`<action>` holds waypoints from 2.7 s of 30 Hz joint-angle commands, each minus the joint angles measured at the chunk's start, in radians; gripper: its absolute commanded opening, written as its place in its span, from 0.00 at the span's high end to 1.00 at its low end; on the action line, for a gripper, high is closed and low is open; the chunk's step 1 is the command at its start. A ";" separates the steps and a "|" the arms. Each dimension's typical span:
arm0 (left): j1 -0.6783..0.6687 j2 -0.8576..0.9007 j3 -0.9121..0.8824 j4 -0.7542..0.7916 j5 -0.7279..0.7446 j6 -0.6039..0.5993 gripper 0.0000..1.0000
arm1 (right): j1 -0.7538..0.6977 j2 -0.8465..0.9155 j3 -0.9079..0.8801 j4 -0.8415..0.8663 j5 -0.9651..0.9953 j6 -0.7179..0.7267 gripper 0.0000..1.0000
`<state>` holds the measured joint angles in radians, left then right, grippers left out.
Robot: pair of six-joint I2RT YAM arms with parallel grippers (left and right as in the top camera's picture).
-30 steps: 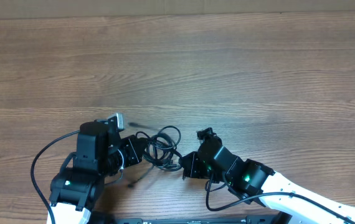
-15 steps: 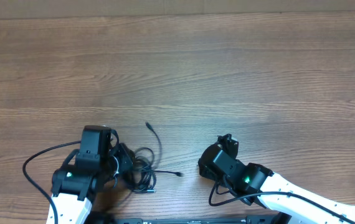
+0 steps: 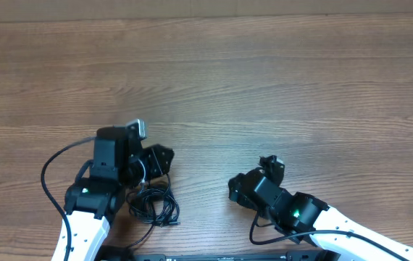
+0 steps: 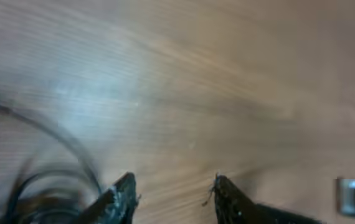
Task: Untangle cables
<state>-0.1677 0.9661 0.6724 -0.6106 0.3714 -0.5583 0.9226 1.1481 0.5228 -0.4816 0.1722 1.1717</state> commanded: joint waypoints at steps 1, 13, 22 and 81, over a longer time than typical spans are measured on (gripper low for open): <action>-0.003 0.014 0.010 -0.148 -0.089 -0.067 0.60 | -0.004 -0.008 0.014 -0.022 0.006 0.000 0.20; -0.142 0.306 -0.124 -0.052 -0.158 -0.347 0.71 | -0.004 -0.007 0.013 -0.015 -0.036 -0.001 0.19; -0.142 0.432 -0.125 0.262 -0.133 -0.220 0.96 | -0.004 -0.007 0.012 -0.036 -0.035 0.000 0.13; -0.095 0.595 0.224 -0.106 -0.370 0.063 0.81 | -0.004 0.041 0.000 -0.040 -0.016 -0.001 0.01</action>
<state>-0.2893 1.6066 0.8307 -0.6861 -0.0284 -0.5125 0.9226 1.1870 0.5224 -0.5243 0.1421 1.1740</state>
